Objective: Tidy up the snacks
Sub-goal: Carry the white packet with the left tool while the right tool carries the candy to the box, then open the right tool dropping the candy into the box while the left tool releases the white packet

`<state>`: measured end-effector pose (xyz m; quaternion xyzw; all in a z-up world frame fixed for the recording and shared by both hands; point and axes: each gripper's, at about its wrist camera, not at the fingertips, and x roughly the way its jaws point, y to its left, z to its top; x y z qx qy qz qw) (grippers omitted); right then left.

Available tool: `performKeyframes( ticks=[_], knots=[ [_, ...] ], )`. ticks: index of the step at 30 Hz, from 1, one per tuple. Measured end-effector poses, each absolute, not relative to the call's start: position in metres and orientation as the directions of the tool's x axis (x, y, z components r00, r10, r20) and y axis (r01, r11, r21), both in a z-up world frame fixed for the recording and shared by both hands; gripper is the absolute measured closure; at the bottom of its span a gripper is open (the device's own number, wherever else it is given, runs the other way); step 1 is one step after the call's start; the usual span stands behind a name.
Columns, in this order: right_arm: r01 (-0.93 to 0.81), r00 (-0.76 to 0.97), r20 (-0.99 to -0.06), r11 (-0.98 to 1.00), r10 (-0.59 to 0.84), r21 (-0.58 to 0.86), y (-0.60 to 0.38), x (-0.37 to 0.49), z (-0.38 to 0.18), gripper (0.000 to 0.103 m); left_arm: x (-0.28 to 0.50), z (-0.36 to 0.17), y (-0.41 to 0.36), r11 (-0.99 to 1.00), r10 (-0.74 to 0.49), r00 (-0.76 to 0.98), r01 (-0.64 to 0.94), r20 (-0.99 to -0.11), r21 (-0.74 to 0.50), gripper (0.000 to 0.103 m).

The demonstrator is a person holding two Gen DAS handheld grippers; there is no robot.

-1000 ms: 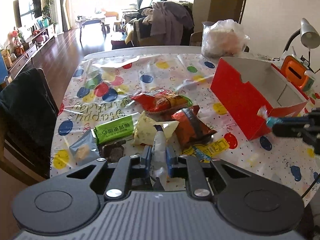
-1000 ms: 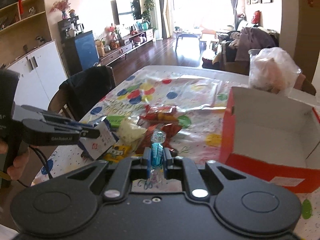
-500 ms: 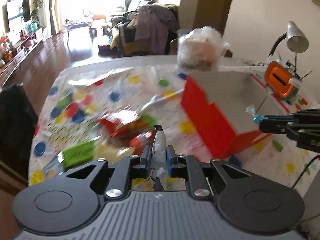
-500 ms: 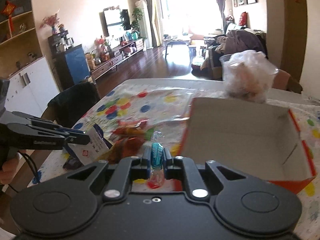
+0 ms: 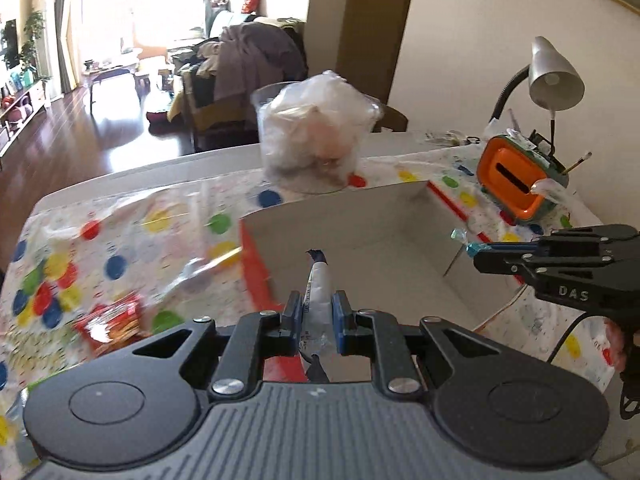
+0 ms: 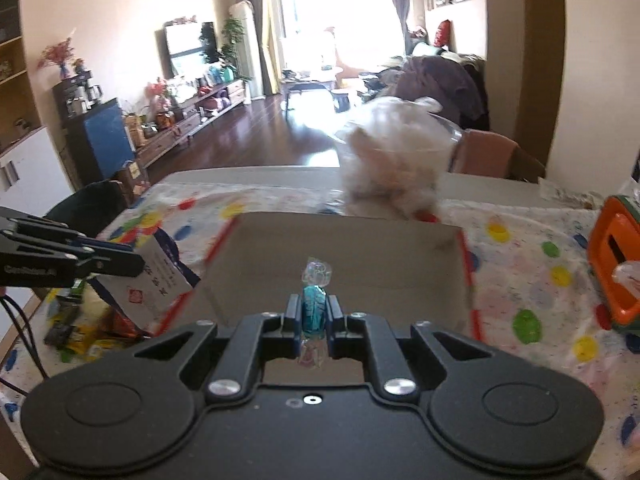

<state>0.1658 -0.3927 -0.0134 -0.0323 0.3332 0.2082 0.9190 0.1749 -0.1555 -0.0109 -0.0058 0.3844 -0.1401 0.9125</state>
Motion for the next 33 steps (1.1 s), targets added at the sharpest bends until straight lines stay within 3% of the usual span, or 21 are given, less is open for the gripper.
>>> performKeyframes(
  ticks=[21, 33],
  knots=[
    [-0.377, 0.473, -0.812, 0.912, 0.341, 0.164, -0.427, 0.226, -0.081, 0.092, 0.249, -0.076, -0.237, 0.949, -0.225, 0.492, 0.308, -0.841, -0.073, 0.088],
    [-0.391, 0.438, -0.835, 0.907, 0.334, 0.157, -0.421, 0.228, -0.089, 0.09, 0.253, -0.098, -0.244, 0.942, -0.193, 0.426, 0.332, -0.884, -0.045, 0.087]
  ],
)
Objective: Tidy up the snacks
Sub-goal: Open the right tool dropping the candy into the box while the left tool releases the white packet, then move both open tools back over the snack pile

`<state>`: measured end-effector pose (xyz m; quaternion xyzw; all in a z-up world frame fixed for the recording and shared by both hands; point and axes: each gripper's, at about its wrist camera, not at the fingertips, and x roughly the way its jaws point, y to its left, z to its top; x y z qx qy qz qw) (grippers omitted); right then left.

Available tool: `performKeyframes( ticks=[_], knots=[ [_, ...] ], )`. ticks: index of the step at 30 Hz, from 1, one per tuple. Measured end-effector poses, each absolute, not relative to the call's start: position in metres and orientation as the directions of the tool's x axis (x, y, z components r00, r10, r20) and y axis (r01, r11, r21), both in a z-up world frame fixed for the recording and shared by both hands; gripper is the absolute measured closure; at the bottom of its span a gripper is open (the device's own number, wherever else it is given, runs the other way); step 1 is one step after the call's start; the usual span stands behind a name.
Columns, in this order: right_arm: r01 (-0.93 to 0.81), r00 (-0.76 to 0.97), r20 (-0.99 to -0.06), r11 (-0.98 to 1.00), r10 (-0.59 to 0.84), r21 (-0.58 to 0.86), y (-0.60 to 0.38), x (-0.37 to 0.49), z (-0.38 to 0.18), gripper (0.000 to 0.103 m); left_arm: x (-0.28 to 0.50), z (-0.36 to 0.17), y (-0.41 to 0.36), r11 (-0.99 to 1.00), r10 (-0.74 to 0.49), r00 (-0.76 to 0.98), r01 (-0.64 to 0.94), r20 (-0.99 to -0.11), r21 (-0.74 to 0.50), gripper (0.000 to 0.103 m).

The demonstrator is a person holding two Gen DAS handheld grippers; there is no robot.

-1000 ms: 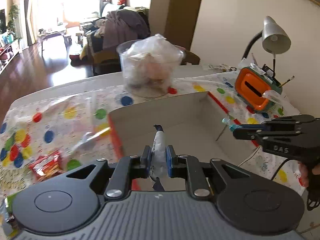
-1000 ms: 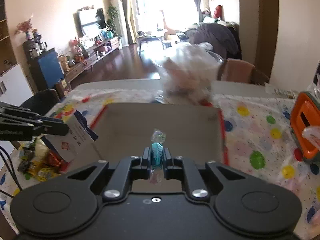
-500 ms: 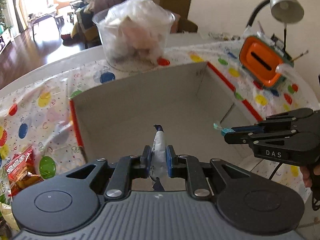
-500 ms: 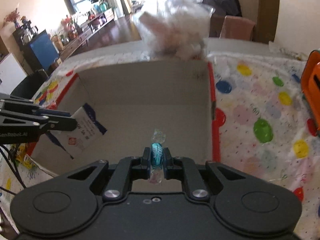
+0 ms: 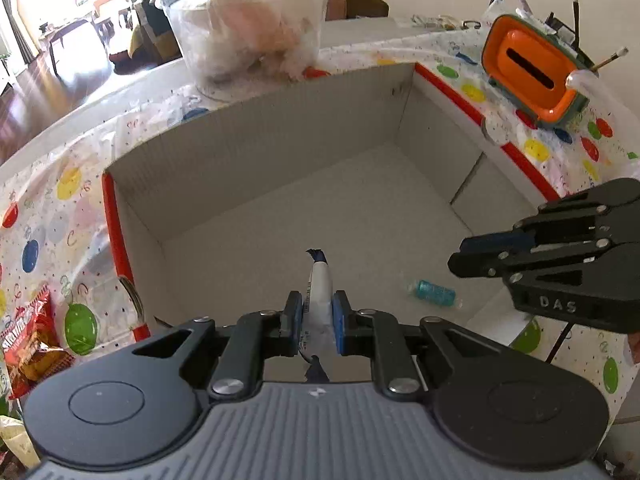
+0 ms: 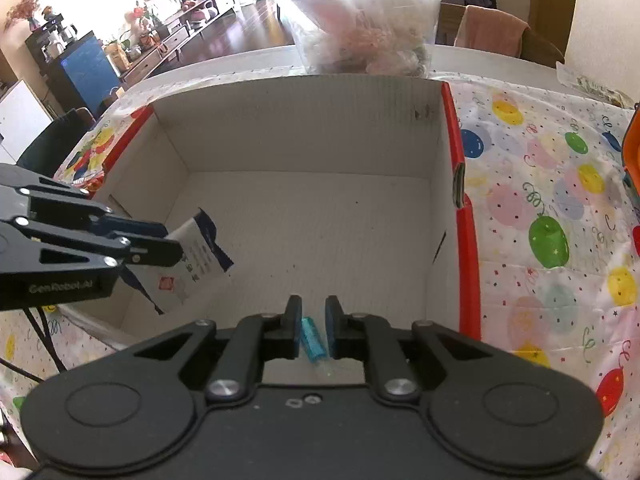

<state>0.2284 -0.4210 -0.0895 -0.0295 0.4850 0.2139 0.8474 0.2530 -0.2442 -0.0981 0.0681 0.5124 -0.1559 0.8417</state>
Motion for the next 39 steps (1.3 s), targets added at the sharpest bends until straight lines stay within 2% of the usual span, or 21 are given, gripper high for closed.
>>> performKeyframes(
  ticks=[8, 12, 17, 18, 20, 21, 22, 26, 31, 33, 39],
  knots=[
    [-0.388, 0.488, -0.804, 0.91, 0.339, 0.147, -0.426, 0.221, -0.077, 0.079, 0.249, -0.098, -0.239, 0.947, -0.223, 0.41, 0.307, -0.884, -0.096, 0.087],
    [-0.371, 0.514, -0.788, 0.916, 0.339, 0.152, -0.43, 0.215, -0.067, 0.074, 0.244, -0.091, -0.231, 0.95, -0.237, 0.43, 0.289, -0.871, -0.116, 0.075],
    [-0.371, 0.558, -0.755, 0.917, 0.345, 0.145, -0.428, 0.204, -0.051, 0.069, 0.232, -0.075, -0.22, 0.953, -0.253, 0.472, 0.272, -0.845, -0.134, 0.073],
    [-0.373, 0.568, -0.746, 0.917, 0.348, 0.143, -0.427, 0.201, -0.047, 0.068, 0.23, -0.072, -0.217, 0.953, -0.258, 0.482, 0.272, -0.838, -0.137, 0.07],
    [-0.375, 0.587, -0.73, 0.917, 0.351, 0.14, -0.423, 0.196, -0.04, 0.066, 0.223, -0.064, -0.212, 0.952, -0.267, 0.504, 0.271, -0.822, -0.143, 0.057],
    [-0.374, 0.597, -0.72, 0.917, 0.354, 0.14, -0.421, 0.193, -0.037, 0.064, 0.22, -0.06, -0.209, 0.952, -0.27, 0.521, 0.272, -0.81, -0.142, 0.046],
    [-0.373, 0.605, -0.712, 0.917, 0.355, 0.141, -0.419, 0.191, -0.033, 0.063, 0.216, -0.056, -0.207, 0.952, -0.272, 0.538, 0.274, -0.798, -0.14, 0.042],
    [-0.367, 0.635, -0.68, 0.918, 0.366, 0.151, -0.407, 0.178, -0.018, 0.059, 0.198, -0.04, -0.197, 0.95, -0.275, 0.587, 0.288, -0.761, -0.121, 0.042],
    [-0.375, 0.677, -0.632, 0.916, 0.377, 0.144, -0.388, 0.158, 0.0, 0.046, 0.175, -0.021, -0.177, 0.95, -0.281, 0.643, 0.291, -0.713, -0.113, 0.032],
    [-0.374, 0.692, -0.614, 0.916, 0.38, 0.146, -0.38, 0.151, 0.004, 0.032, 0.167, -0.014, -0.168, 0.95, -0.284, 0.656, 0.289, -0.699, -0.115, 0.032],
    [-0.379, 0.715, -0.58, 0.913, 0.39, 0.147, -0.357, 0.131, 0.012, 0.021, 0.142, -0.006, -0.135, 0.959, -0.266, 0.7, 0.264, -0.663, -0.106, 0.027]
  ],
)
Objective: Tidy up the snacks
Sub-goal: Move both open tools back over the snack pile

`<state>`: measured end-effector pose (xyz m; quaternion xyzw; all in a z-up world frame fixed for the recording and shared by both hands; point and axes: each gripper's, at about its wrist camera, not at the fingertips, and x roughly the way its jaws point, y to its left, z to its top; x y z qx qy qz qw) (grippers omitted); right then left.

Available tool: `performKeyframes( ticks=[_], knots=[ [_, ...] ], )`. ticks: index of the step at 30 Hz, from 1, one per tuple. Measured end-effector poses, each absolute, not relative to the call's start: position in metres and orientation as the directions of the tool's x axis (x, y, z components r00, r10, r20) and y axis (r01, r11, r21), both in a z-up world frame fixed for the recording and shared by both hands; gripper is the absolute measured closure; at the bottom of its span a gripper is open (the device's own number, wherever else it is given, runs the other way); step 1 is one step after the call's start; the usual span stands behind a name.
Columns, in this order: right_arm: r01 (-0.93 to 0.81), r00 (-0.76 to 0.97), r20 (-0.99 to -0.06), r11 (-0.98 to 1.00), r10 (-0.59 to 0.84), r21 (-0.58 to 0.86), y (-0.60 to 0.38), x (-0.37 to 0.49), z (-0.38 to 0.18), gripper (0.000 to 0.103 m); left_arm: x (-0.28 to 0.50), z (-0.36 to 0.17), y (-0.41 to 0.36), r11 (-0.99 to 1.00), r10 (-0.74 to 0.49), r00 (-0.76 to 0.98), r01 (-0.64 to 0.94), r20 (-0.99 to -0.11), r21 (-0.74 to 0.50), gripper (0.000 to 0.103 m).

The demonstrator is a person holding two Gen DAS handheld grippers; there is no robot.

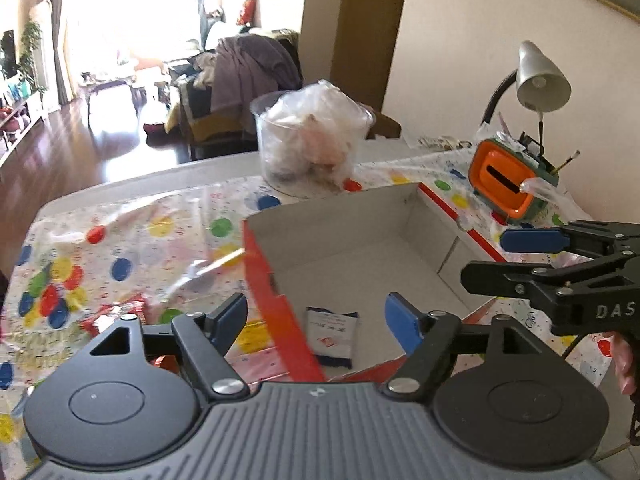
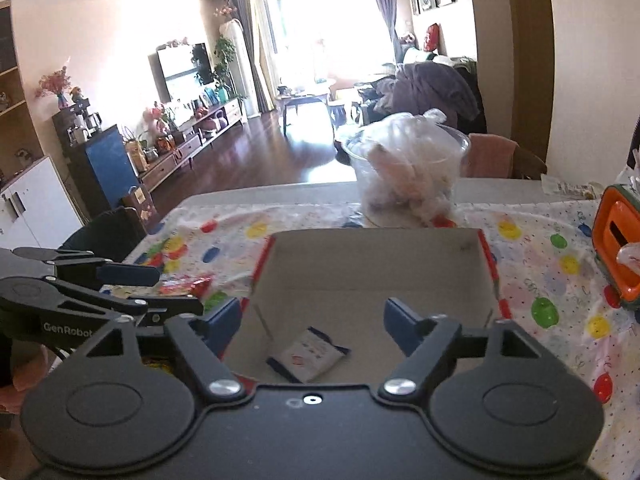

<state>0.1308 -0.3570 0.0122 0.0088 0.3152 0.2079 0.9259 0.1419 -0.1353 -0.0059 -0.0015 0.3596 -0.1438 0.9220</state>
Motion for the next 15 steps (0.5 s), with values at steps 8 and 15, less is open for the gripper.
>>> performKeyframes(
  ticks=[8, 15],
  knots=[
    [-0.418, 0.729, -0.543, 0.899, 0.418, 0.13, -0.314, 0.106, 0.018, 0.011, 0.105, 0.003, -0.092, 0.966, -0.246, 0.752, 0.244, -0.612, -0.089, 0.026],
    [-0.44, 0.733, -0.516, 0.888, 0.443, 0.138, -0.28, 0.087, 0.016, 0.0, 0.08, 0.006, -0.055, 0.975, -0.213, 0.788, 0.209, -0.577, -0.073, 0.017]
  ],
)
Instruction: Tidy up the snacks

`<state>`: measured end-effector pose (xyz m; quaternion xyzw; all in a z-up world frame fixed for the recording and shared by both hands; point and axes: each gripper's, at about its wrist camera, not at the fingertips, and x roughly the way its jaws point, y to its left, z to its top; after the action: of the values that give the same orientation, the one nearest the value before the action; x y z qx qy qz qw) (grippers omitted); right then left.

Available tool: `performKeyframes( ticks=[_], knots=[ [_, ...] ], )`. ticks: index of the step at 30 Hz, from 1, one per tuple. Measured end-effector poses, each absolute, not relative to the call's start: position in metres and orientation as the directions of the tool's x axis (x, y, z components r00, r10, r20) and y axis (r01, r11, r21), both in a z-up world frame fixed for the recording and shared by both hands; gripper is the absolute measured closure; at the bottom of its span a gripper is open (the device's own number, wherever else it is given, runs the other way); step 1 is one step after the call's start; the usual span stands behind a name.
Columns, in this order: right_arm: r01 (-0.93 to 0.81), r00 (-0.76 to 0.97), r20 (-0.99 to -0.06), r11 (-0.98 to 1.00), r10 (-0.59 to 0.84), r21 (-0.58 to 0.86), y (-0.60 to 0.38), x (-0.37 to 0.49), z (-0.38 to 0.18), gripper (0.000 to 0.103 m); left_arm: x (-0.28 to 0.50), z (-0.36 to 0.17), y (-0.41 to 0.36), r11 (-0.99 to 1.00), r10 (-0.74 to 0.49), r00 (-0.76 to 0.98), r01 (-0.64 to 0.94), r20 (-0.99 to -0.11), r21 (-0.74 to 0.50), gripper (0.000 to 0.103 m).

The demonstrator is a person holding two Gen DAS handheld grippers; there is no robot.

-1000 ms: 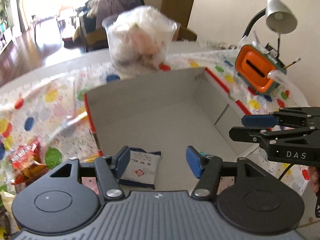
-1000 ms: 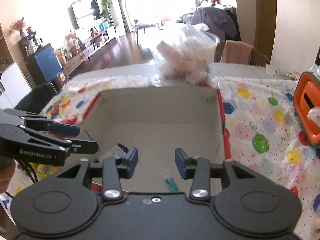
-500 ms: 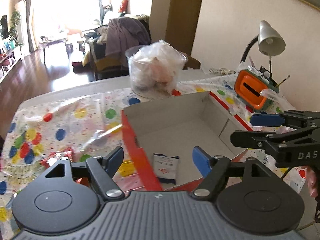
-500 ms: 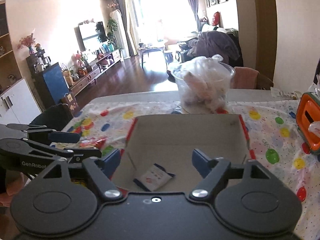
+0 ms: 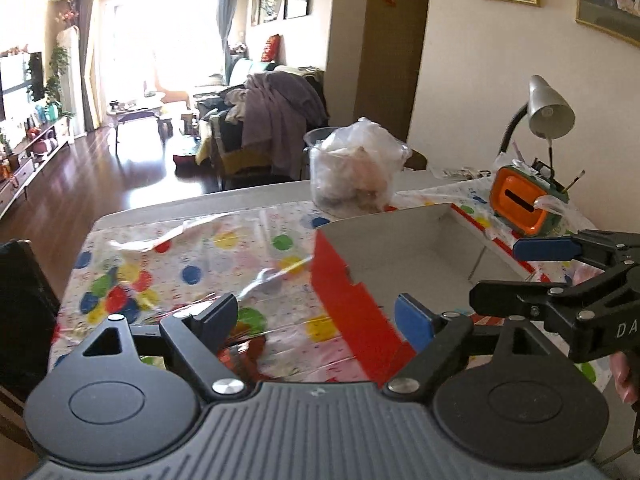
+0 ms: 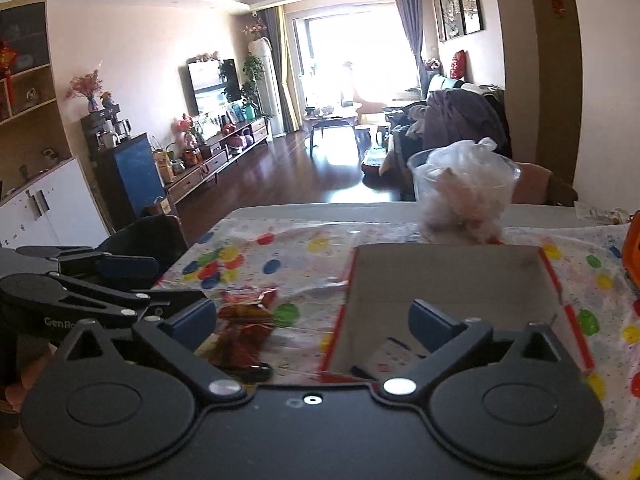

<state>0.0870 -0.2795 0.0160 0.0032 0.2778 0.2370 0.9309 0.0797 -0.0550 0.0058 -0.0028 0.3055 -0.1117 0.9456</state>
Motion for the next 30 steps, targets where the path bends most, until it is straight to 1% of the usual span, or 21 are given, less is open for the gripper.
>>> performKeyframes(
  ticks=[4, 9, 12, 14, 19, 26, 30],
  knots=[
    [-0.45, 0.73, -0.519, 0.884, 0.444, 0.124, -0.257, 0.079, 0.01, 0.0, 0.069, 0.001, -0.029, 0.981, -0.187, 0.787, 0.177, -0.588, -0.076, 0.017],
    [-0.464, 0.704, -0.551, 0.877, 0.449, 0.124, -0.233, 0.075, -0.004, 0.0, 0.059, -0.013, 0.009, 0.986, -0.169, 0.764, 0.137, -0.623, -0.099, 0.017],
    [-0.52, 0.674, -0.567, 0.849, 0.474, 0.091, -0.217, 0.07, -0.014, 0.0, 0.055, -0.023, 0.028, 0.986, -0.165, 0.744, 0.133, -0.647, -0.099, 0.017],
    [-0.561, 0.65, -0.593, 0.826, 0.476, 0.048, -0.204, 0.069, -0.023, 0.0, 0.052, -0.03, 0.04, 0.987, -0.162, 0.732, 0.13, -0.662, -0.097, 0.017],
    [-0.616, 0.599, -0.64, 0.788, 0.481, 0.015, -0.181, 0.072, -0.046, 0.0, 0.046, -0.051, 0.06, 0.99, -0.143, 0.693, 0.097, -0.707, -0.105, 0.017],
    [-0.677, 0.507, -0.708, 0.735, 0.492, 0.026, -0.16, 0.082, -0.077, 0.001, 0.049, -0.082, 0.075, 0.991, -0.126, 0.621, 0.048, -0.773, -0.122, 0.017],
    [-0.712, 0.457, -0.744, 0.702, 0.488, 0.023, -0.149, 0.094, -0.095, 0.003, 0.059, -0.101, 0.079, 0.992, -0.121, 0.571, 0.032, -0.812, -0.126, 0.017]
  ],
)
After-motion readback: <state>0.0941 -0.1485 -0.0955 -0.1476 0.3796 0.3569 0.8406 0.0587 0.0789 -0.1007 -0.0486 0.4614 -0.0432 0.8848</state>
